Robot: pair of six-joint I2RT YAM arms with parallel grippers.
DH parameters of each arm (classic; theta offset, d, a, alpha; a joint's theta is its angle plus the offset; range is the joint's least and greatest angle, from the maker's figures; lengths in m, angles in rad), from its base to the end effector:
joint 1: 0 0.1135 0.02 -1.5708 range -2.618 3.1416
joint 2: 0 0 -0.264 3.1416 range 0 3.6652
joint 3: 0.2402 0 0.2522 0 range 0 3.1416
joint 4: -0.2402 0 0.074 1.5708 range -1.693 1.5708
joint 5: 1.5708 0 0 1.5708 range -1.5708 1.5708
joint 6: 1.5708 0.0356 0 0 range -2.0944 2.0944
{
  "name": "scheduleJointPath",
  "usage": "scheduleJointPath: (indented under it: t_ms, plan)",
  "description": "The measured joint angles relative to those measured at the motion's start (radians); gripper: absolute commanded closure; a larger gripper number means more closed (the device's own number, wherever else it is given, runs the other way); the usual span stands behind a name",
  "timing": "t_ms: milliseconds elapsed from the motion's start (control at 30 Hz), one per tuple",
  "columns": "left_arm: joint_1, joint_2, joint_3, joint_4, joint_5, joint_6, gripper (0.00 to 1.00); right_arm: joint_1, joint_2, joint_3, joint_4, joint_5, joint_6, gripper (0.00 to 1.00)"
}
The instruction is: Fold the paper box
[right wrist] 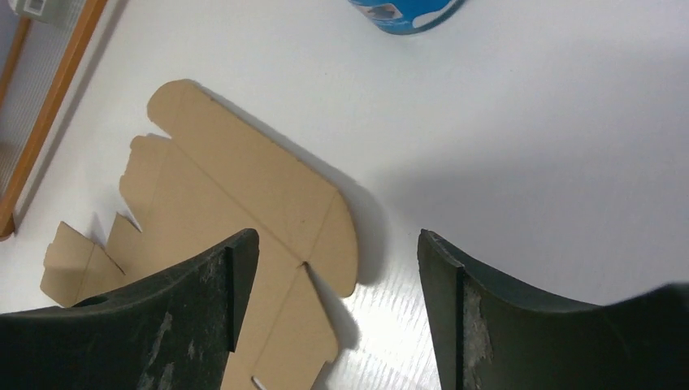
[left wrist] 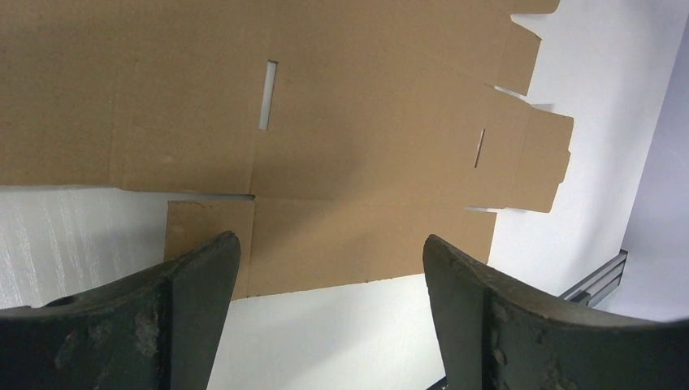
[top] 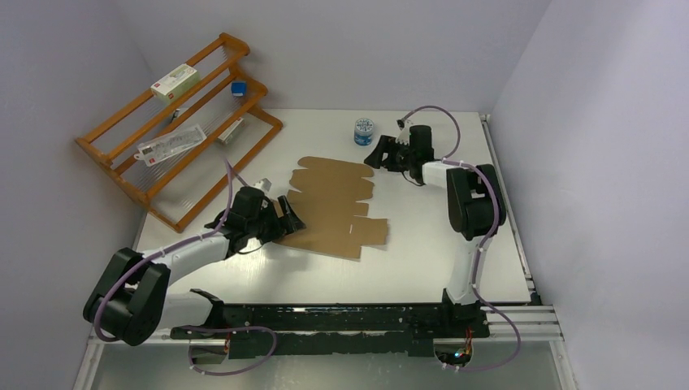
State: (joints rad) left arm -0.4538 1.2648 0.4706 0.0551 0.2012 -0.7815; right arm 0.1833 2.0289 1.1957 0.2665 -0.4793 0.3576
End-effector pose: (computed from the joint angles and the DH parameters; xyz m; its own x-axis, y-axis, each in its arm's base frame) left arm 0.2085 -0.1096 0.1592 -0.8258 -0.3650 -0.4298 -0.0273 0.7872 -0.6161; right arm 0.4247 0.0954 0.1527 -0.6850 0.1889 -0.7037 -0.3251 0.7851 0.5272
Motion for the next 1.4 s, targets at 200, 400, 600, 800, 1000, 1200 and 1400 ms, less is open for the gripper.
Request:
scheduleJointPath:
  t_ms: [200, 400, 600, 800, 1000, 1200, 1400]
  plan:
    - [0.000, -0.044, 0.001, -0.060, -0.021, 0.007, 0.11, -0.013, 0.114, 0.083, -0.009, -0.100, 0.008, 0.43]
    - [0.000, -0.169, 0.000, -0.159, -0.068, 0.002, 0.10, -0.011, 0.175, 0.122, 0.011, -0.188, 0.051, 0.66]
    - [0.000, -0.264, -0.043, -0.211, -0.109, -0.039, 0.10, -0.015, 0.195, 0.098, 0.040, -0.243, 0.111, 1.00]
    - [0.000, -0.286, -0.084, -0.243, -0.121, -0.082, 0.10, -0.061, 0.141, -0.071, 0.177, -0.285, 0.249, 1.00]
    - [0.000, -0.288, -0.084, -0.240, -0.134, -0.109, 0.10, -0.143, -0.043, -0.367, 0.363, -0.195, 0.430, 1.00]
    - [0.000, -0.275, -0.084, -0.201, -0.122, -0.129, 0.11, -0.142, -0.306, -0.664, 0.511, 0.014, 0.581, 1.00]
    - [0.000, -0.219, -0.111, -0.115, -0.077, -0.148, 0.14, -0.104, -0.537, -0.870, 0.513, 0.226, 0.675, 0.96]
